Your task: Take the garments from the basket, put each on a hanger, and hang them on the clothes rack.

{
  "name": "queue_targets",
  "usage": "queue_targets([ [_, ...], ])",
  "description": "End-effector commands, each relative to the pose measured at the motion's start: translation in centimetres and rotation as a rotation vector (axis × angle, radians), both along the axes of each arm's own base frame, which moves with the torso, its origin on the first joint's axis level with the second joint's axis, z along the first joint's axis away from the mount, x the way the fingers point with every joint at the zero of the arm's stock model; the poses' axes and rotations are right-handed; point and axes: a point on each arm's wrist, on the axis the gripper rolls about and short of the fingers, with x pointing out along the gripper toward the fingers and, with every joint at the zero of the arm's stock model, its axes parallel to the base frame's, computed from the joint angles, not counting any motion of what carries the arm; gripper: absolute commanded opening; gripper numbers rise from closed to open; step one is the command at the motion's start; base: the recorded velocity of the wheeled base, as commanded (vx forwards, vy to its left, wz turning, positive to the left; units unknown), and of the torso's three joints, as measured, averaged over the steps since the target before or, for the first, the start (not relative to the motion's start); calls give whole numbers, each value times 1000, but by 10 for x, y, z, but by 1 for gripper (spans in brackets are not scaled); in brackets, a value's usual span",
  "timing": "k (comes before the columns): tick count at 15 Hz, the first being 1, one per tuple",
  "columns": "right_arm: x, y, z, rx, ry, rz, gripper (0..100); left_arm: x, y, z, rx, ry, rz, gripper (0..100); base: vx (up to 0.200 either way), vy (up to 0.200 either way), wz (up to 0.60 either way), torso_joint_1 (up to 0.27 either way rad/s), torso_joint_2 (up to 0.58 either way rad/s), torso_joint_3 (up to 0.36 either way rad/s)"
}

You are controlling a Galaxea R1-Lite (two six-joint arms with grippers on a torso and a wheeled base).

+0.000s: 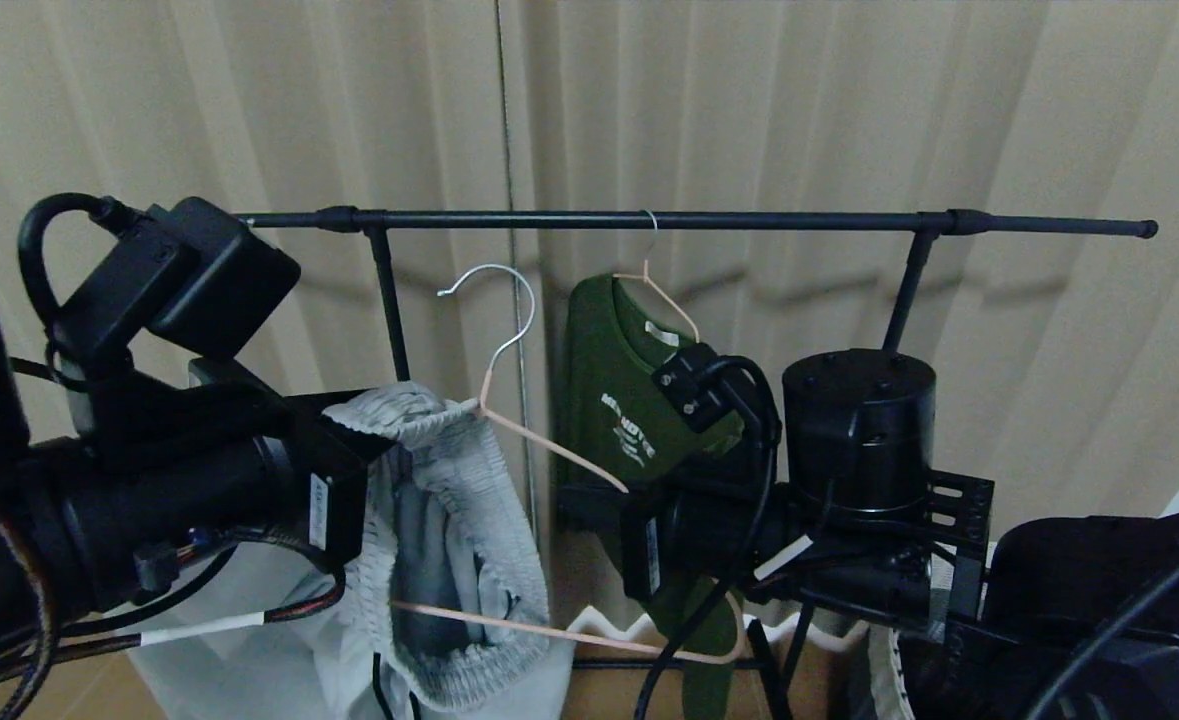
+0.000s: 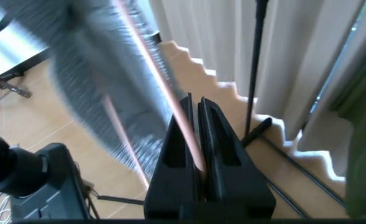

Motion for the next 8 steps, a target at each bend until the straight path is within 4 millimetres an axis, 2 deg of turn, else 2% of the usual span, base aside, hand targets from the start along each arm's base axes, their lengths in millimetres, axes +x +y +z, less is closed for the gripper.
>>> queue_targets([
  [1,0,-8,6,-2,-34,-7,0,-7,5,0,-2,-8,-6,0,0,0,0,0,0,0],
  [4,0,-15,12,-13,-82,-11,0,-9,7,-14,35,19,-12,0,0,0,0,0,0,0],
  [8,0,-16,16,-11,-111,-46,0,-13,-1,-20,29,0,-58,0,0,0,0,0,0,0],
])
